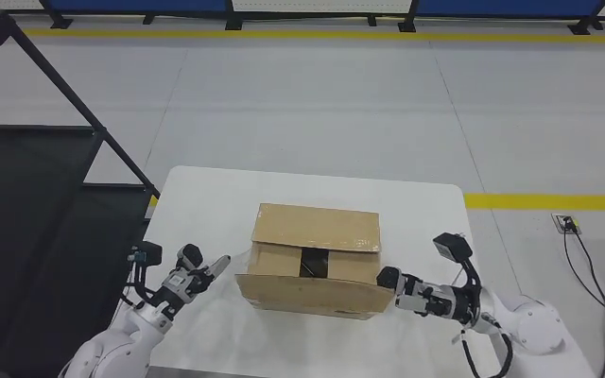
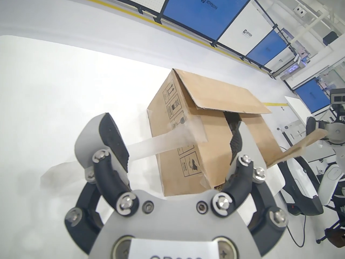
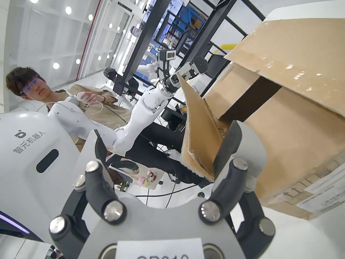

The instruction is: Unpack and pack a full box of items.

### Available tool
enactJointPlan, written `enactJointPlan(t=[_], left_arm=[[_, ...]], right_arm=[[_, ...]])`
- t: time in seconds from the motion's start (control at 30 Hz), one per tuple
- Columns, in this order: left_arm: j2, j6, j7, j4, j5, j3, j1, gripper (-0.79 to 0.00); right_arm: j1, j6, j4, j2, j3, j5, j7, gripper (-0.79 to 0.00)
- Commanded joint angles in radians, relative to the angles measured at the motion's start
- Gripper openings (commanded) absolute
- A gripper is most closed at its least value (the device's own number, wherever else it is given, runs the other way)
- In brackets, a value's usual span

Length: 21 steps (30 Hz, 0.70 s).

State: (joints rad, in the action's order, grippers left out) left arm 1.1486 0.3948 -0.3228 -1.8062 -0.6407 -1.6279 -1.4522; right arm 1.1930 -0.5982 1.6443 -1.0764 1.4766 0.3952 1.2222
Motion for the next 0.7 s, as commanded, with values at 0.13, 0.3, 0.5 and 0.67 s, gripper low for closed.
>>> enactJointPlan(t=[0.13,0.3,0.5,0.67], left_arm=[[-0.008,0.116,-0.029,-0.008,-0.022,0.0,-0.016,0.0],[-0.018,0.205,-0.075,-0.006,-0.068,0.004,-0.025,0.0],[-0.03,0.282,-0.144,0.006,-0.099,0.007,-0.028,0.0],[-0.037,0.312,-0.173,0.014,-0.108,0.008,-0.029,0.0]], right_arm=[[0.034,0.031,0.11,0.034,-0.028,-0.015,0.031,0.0],[0.054,0.022,0.158,0.069,-0.054,-0.057,0.022,0.0],[0.068,-0.007,0.179,0.112,-0.102,-0.103,-0.007,0.0],[0.062,-0.036,0.166,0.145,-0.136,-0.098,-0.036,0.0]])
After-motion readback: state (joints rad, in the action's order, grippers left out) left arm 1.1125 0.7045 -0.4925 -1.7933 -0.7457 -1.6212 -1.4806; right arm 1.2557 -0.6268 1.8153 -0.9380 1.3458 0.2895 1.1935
